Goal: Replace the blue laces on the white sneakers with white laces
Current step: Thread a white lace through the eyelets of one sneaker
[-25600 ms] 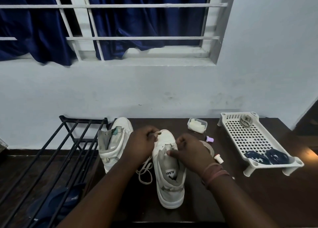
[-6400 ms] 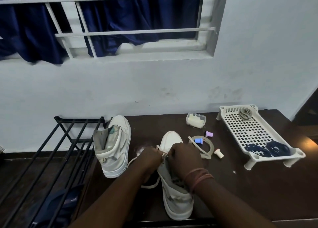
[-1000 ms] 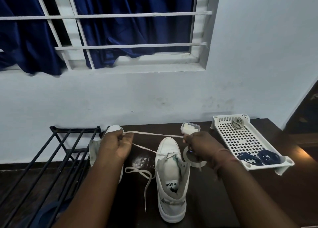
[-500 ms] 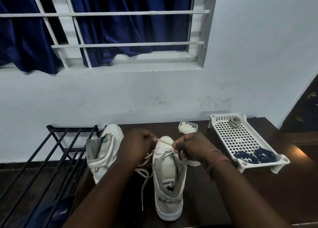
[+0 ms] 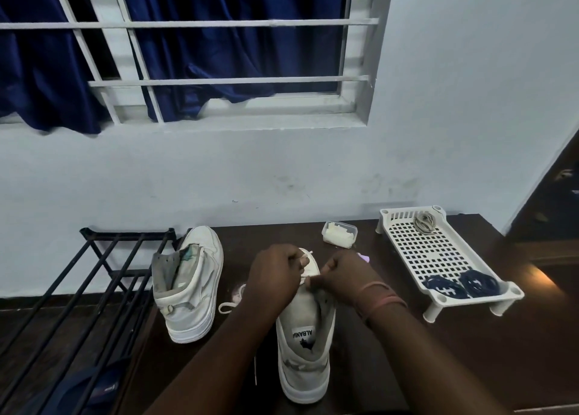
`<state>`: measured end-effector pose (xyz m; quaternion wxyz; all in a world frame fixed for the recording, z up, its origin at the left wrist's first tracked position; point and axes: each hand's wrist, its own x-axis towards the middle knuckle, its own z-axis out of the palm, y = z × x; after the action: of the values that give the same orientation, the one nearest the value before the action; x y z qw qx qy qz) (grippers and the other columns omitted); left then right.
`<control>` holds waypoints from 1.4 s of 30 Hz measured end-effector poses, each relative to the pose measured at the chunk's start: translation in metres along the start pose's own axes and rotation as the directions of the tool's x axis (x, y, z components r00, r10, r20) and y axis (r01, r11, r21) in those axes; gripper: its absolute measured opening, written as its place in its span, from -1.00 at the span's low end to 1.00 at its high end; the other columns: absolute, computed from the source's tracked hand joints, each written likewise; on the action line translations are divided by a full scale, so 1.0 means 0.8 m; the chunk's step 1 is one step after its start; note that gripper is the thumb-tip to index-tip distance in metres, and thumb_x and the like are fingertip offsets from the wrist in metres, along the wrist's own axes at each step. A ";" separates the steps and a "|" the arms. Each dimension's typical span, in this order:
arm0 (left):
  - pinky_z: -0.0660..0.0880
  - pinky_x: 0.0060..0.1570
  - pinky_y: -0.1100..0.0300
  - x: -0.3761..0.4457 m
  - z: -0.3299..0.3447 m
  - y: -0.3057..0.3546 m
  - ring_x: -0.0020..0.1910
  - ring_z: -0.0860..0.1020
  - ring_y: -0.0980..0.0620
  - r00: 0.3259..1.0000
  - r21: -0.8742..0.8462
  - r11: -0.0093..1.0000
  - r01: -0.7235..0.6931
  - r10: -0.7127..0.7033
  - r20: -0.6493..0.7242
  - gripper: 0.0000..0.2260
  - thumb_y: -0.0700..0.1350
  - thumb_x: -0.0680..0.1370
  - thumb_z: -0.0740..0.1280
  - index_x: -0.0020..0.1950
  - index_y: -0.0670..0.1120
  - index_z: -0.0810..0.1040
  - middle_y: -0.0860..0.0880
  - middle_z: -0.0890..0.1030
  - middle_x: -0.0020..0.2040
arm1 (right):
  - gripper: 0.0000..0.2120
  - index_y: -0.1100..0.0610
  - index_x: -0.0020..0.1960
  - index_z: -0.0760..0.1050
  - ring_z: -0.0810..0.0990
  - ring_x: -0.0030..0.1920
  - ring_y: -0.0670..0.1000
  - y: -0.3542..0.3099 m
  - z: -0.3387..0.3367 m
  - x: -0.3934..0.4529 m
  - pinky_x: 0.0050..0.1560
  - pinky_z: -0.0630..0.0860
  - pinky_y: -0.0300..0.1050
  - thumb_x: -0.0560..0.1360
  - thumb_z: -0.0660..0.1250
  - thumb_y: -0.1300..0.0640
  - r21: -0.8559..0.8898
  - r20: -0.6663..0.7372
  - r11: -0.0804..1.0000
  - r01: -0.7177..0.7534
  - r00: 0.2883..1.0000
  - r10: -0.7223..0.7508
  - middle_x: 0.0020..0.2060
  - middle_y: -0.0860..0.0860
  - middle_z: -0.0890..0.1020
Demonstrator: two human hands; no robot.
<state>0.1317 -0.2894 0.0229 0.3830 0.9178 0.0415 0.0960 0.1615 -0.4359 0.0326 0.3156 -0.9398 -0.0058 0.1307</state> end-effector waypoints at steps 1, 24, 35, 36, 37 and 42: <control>0.55 -0.07 0.07 -0.001 0.004 0.003 -0.18 0.64 0.00 1.000 0.003 1.000 0.008 -0.008 0.008 -0.83 -0.12 0.55 0.38 -0.25 -0.04 0.63 0.00 0.69 -0.24 | -0.67 0.15 -0.19 0.56 0.63 -0.18 0.07 -0.003 0.007 -0.002 -0.12 0.55 -0.12 0.32 0.48 -0.12 -0.094 0.018 0.995 -0.025 0.999 0.027 -0.27 0.05 0.64; 0.50 -0.15 0.08 -0.013 0.059 -0.033 -0.16 0.61 -0.03 0.996 0.306 0.948 -0.089 0.080 0.043 -0.75 0.01 0.54 0.27 -0.15 -0.07 0.68 -0.05 0.66 -0.21 | -0.89 0.08 -0.21 0.54 0.53 -0.03 0.11 0.055 0.025 0.030 0.24 0.53 0.14 0.48 0.35 0.22 0.354 0.338 0.879 -0.318 0.920 0.197 -0.06 0.12 0.57; 0.37 -0.15 0.11 -0.011 0.062 -0.037 -0.06 0.60 -0.05 0.987 0.374 0.913 -0.163 0.150 0.064 -0.80 0.06 0.55 0.30 -0.06 0.03 0.69 -0.02 0.67 -0.10 | -0.79 0.16 -0.04 0.61 0.61 -0.13 0.12 0.058 0.020 0.030 0.00 0.62 0.06 0.36 0.40 0.11 0.454 0.321 0.845 -0.282 0.937 0.140 -0.09 0.14 0.63; 0.34 -0.12 0.11 -0.012 0.061 -0.034 -0.01 0.59 -0.04 0.987 0.422 0.892 -0.162 0.152 0.058 -0.81 0.07 0.57 0.29 -0.02 0.07 0.69 0.00 0.68 -0.06 | -0.80 0.16 -0.04 0.61 0.61 -0.12 0.12 0.059 0.021 0.030 0.03 0.61 0.08 0.36 0.40 0.11 0.455 0.323 0.848 -0.271 0.938 0.126 -0.09 0.14 0.63; 0.31 -0.08 0.10 -0.014 0.061 -0.030 0.03 0.57 -0.04 0.987 0.472 0.867 -0.159 0.149 0.059 -0.80 0.08 0.59 0.27 0.02 0.08 0.68 0.02 0.68 -0.02 | -0.83 0.15 -0.07 0.61 0.60 -0.10 0.12 0.061 0.023 0.032 0.08 0.60 0.10 0.37 0.42 0.12 0.451 0.321 0.852 -0.265 0.939 0.123 -0.08 0.14 0.63; 0.26 0.04 0.04 -0.019 0.051 -0.021 0.16 0.48 -0.03 0.995 0.528 0.845 -0.091 0.057 0.081 -0.79 0.09 0.56 0.28 0.13 0.15 0.63 0.07 0.63 0.06 | -0.89 0.14 -0.14 0.58 0.60 -0.08 0.12 0.056 0.028 0.032 0.11 0.61 0.11 0.36 0.43 0.14 0.465 0.287 0.842 -0.274 0.946 0.149 -0.04 0.21 0.65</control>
<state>0.1256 -0.3078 -0.0191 0.1118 0.9913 0.0190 0.0667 0.1771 -0.4566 -0.0172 0.5279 -0.7982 0.0946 0.2744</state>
